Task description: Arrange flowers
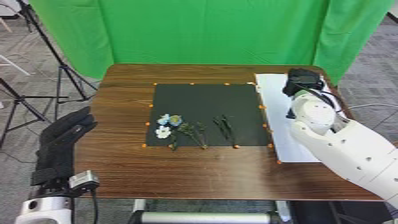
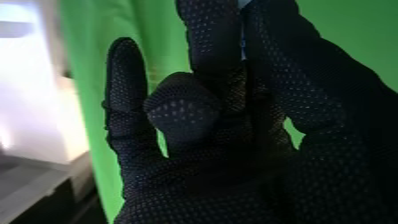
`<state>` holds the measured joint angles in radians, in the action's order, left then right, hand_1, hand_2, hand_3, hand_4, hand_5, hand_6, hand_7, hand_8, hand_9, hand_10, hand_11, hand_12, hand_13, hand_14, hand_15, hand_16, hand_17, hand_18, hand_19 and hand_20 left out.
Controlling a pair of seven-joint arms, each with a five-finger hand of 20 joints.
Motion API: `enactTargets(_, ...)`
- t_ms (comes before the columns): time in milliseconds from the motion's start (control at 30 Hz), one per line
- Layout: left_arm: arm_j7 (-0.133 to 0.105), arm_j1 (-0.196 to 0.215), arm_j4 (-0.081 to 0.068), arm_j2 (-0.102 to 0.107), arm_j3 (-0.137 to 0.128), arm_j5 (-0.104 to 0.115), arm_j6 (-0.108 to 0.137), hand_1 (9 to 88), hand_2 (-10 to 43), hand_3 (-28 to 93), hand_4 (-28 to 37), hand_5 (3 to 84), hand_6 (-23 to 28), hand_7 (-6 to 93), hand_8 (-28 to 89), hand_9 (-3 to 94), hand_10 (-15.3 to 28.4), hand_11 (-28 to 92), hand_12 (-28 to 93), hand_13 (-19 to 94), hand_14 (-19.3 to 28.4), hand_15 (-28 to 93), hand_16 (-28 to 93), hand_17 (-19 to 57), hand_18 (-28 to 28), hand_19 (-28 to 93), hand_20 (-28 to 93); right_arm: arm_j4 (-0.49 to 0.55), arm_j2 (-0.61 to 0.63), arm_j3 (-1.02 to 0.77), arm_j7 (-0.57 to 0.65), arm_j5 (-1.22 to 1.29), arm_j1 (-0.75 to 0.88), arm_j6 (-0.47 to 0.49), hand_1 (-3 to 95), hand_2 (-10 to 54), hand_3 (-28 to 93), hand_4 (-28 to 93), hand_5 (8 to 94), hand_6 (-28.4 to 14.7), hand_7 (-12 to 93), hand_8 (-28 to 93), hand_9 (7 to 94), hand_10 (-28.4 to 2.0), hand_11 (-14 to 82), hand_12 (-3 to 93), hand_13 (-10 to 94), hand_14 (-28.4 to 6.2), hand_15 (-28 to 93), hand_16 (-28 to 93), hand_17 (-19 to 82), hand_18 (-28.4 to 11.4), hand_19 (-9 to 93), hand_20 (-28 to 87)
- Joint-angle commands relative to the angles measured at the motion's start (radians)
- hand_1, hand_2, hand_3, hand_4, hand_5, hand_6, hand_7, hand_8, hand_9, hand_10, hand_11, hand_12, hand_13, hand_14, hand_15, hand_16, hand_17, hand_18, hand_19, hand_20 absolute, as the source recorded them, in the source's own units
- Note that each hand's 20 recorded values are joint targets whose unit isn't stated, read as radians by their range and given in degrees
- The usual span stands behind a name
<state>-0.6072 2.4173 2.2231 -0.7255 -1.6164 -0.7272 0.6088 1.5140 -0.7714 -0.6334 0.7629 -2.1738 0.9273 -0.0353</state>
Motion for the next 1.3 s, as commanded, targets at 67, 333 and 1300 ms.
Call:
enactTargets(67, -0.008, 0.021, 0.006, 0.010, -0.006, 0.011, 0.015, 27.0, 2.9, 81, -17.1, 40.1, 10.6, 20.5, -12, 31.4, 19.0, 42, 10, 19, 23.8, 66, -17, -13.0, 18.6, 51, 13, 0.118, -0.037, 0.030, -0.101, -0.022, -0.019, -0.025, 57.2, -9.5, 74, -28, 80.6, -1.9, 27, 3, 88.1, -5.1, 23.1, 40.5, 78, -5.9, 79, 22, 27, -21.2, 86, 8)
enactTargets(333, -0.008, 0.019, 0.005, 0.008, -0.008, 0.007, 0.011, 27.0, 2.9, 81, -17.2, 40.1, 10.6, 20.5, -12, 31.4, 19.0, 42, 10, 19, 23.8, 66, -16, -13.0, 18.6, 51, 13, 0.163, -0.103, 0.045, -0.191, -0.035, 0.006, 0.023, 57.1, -9.5, 74, -28, 80.6, -1.9, 27, 3, 88.2, -5.0, 23.1, 40.5, 78, -5.8, 79, 22, 27, -21.0, 86, 8)
enactTargets(1300, 0.018, 0.008, -0.001, -0.001, -0.022, -0.016, -0.016, 27.0, 3.0, 81, -17.3, 40.1, 10.6, 20.6, -12, 31.4, 18.9, 42, 10, 19, 23.8, 66, -16, -13.0, 18.7, 51, 13, 0.153, -0.328, 0.110, -0.275, -0.120, 0.072, 0.124, 56.7, -9.4, 74, -28, 80.2, -1.6, 27, 3, 87.6, -5.2, 24.0, 40.0, 78, -5.6, 79, 22, 26, -20.6, 86, 8)
